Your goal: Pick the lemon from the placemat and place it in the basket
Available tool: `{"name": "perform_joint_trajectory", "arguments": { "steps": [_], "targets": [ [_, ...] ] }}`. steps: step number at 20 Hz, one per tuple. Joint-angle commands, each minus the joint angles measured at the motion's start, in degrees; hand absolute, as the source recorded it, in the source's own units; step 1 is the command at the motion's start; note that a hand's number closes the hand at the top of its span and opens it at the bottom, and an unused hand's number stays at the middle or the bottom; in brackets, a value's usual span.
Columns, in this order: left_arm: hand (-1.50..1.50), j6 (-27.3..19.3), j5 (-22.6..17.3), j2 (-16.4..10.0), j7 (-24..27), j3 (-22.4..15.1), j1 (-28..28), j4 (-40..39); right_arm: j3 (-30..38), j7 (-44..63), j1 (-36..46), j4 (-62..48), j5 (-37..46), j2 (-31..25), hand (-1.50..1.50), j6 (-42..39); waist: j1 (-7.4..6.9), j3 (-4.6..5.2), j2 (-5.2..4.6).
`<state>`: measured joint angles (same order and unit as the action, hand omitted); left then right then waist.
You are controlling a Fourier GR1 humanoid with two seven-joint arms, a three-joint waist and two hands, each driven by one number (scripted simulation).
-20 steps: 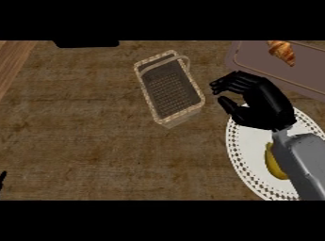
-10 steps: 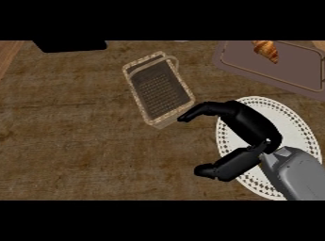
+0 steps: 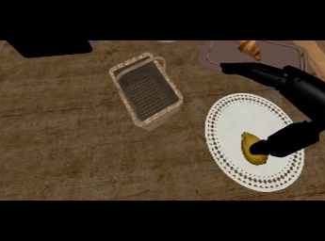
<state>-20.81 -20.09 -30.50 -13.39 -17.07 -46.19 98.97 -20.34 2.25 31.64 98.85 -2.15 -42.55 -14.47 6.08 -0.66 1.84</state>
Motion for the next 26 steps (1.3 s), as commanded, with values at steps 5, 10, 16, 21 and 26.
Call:
{"name": "perform_joint_trajectory", "arguments": {
  "steps": [5,10,16,21,26],
  "targets": [
    [0.00,2.3,0.0,1.8,3.0,1.5,15.4,1.8,3.8,4.8,7.0,2.0,-0.2,-15.2,-1.50,-13.0,0.26,1.24,-0.93],
    [0.00,1.4,0.7,2.5,3.7,-0.1,15.1,1.7,3.2,4.2,6.9,2.5,-3.2,-24.1,-1.50,-25.4,0.05,1.10,-0.98],
    [0.00,1.2,-0.1,2.3,2.5,0.6,19.6,-0.6,5.4,1.8,7.2,1.3,-4.3,-29.1,-1.50,-31.2,-0.30,0.92,-1.58],
    [0.00,1.2,-1.0,2.3,2.5,0.4,19.6,-1.1,7.8,-0.8,5.3,0.7,-5.8,-31.2,-1.50,-33.1,-0.42,0.77,-1.41],
    [0.00,0.5,-0.4,2.0,2.4,-0.9,20.3,0.2,6.4,1.2,3.6,1.1,-4.8,-27.4,-1.50,-30.1,-1.95,0.73,-1.82]
  ]
}}
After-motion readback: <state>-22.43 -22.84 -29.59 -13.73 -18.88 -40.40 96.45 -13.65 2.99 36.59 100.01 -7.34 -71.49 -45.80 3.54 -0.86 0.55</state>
